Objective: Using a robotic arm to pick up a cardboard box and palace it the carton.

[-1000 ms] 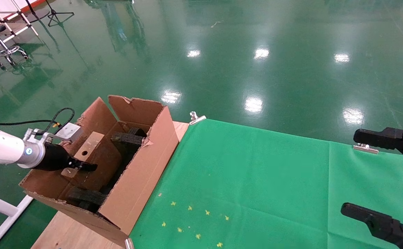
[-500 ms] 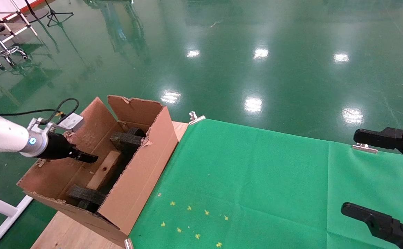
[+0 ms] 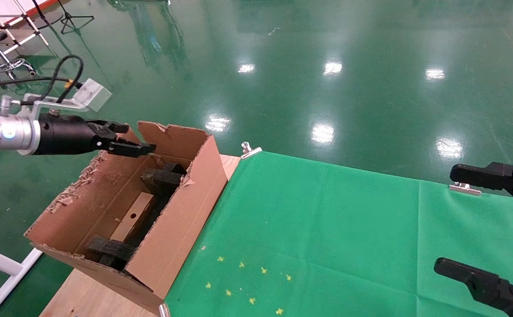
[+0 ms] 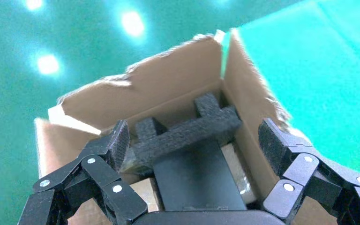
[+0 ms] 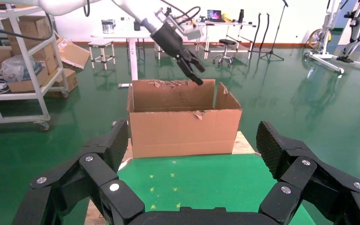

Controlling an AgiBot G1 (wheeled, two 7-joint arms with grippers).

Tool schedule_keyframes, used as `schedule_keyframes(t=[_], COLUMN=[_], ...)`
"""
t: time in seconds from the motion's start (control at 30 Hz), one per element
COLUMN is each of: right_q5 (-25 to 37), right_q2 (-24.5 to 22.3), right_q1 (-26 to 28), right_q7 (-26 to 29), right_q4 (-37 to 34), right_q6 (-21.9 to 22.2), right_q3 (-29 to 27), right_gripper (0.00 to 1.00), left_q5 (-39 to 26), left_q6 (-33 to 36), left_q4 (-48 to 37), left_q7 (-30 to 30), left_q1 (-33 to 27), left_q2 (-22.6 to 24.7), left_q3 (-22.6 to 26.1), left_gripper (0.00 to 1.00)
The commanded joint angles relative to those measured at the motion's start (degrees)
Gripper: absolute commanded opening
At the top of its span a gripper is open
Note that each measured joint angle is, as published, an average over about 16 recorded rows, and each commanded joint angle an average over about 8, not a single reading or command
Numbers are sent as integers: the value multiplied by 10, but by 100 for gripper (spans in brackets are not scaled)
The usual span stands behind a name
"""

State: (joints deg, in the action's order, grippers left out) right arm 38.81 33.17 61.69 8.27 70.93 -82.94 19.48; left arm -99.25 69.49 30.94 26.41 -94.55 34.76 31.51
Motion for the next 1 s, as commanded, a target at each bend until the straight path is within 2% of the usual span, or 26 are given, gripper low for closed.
schedule_keyframes(t=[0.03, 0.17, 0.4, 1.0], right_q5=[0, 0, 0, 0], right_q2=[0, 0, 0, 0], right_q1=[0, 0, 0, 0], right_q7=[0, 0, 0, 0], right_q4=[0, 0, 0, 0], right_q6=[0, 0, 0, 0], right_q3=[0, 0, 0, 0], right_gripper=[100, 100, 100, 100], left_q5=[13, 12, 23, 197], left_q6=[17, 23, 23, 68], left_q4=[40, 66, 63, 180], left_q7=[8, 16, 7, -44], left_q1=[5, 8, 16, 115], left_q2=[-11, -14, -12, -8], left_q3=[-5, -2, -5, -52], left_gripper=[100, 100, 100, 100])
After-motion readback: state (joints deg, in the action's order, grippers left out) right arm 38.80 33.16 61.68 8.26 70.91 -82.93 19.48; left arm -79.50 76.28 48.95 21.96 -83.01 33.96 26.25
